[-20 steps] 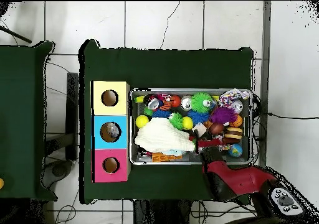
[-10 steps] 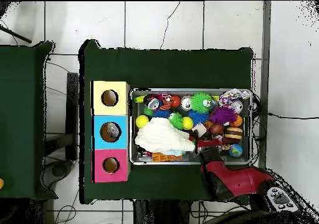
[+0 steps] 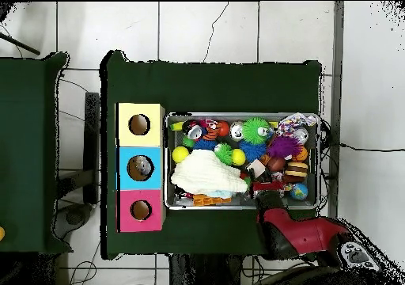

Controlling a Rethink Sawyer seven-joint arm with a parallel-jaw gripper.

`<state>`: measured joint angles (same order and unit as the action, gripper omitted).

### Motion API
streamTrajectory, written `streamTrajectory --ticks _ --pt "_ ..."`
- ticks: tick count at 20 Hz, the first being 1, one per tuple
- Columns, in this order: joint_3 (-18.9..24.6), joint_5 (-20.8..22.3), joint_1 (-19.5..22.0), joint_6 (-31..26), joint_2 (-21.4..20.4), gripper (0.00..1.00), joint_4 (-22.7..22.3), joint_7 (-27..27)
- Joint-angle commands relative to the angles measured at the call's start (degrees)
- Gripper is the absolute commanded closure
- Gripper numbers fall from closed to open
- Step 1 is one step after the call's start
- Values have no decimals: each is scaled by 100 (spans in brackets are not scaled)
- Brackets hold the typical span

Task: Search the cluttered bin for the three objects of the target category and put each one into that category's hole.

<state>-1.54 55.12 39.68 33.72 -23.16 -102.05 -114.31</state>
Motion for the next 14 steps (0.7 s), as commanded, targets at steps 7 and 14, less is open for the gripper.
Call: streamTrajectory --ticks 7,14 --pt "-344 -265 -349 -1090 -408 0 -992 -722" --pt "-457 -464 -462 -946 -444 0 -1218 -740"
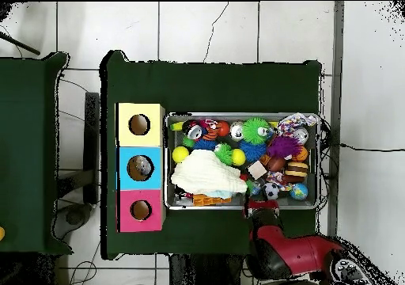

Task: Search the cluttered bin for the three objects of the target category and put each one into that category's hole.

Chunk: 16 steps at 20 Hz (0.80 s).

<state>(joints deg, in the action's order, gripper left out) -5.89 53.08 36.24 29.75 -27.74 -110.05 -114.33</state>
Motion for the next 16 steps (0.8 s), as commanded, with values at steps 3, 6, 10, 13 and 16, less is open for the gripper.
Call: streamTrajectory --ticks 3,6,10,13,16 --pt "146 -133 51 -566 110 0 -295 -770" --pt "318 -15 262 -566 334 0 -126 -807" --pt "794 252 825 -672 859 0 263 -1014" --pt "963 323 1078 -656 1217 0 536 -997" --pt "1063 381 1219 -635 1394 0 692 -920"
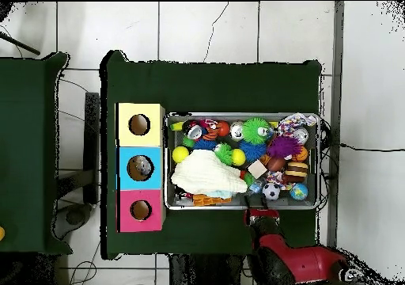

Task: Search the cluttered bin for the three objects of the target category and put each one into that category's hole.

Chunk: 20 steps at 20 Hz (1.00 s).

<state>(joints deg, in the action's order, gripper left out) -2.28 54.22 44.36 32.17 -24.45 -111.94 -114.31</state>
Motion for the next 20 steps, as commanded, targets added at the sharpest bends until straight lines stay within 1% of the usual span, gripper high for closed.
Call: streamTrajectory --ticks 1,4,6,9,11,12,15,20 --pt "722 235 413 -872 1129 0 926 -899" --pt "745 186 491 -788 1285 0 991 -890" --pt "747 62 525 -683 1356 0 979 -924" --pt "732 -11 489 -549 1391 0 973 -893" --pt "709 11 438 -419 1408 0 979 -839" --pt "767 72 454 -418 1395 0 984 -867" --pt "784 105 422 -307 1486 0 1073 -850" --pt "779 -27 406 -221 1588 0 1061 -899"
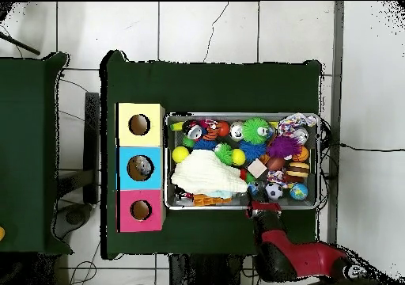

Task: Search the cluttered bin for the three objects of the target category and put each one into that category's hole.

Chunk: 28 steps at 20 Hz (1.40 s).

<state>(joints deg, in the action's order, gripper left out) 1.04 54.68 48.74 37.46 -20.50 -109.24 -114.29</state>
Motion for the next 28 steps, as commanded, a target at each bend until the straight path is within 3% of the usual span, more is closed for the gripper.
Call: streamTrajectory --ticks 1,3,4,11,18,20,22,25,28 --pt "459 -36 6 -754 1242 0 805 -925" --pt "557 32 90 -897 1271 0 797 -1028" --pt "605 84 121 -996 1286 100 798 -1055" --pt "658 141 171 -895 1255 100 757 -1104" --pt "465 -94 25 -713 1223 100 637 -981" --pt "282 -364 -173 -734 804 100 248 -911" --pt "164 -580 -373 -1070 -72 100 -417 -944" --pt "476 -631 -338 -2164 -1629 100 -1360 -916" --pt "760 -771 -225 -2714 -2327 100 -1751 -764"
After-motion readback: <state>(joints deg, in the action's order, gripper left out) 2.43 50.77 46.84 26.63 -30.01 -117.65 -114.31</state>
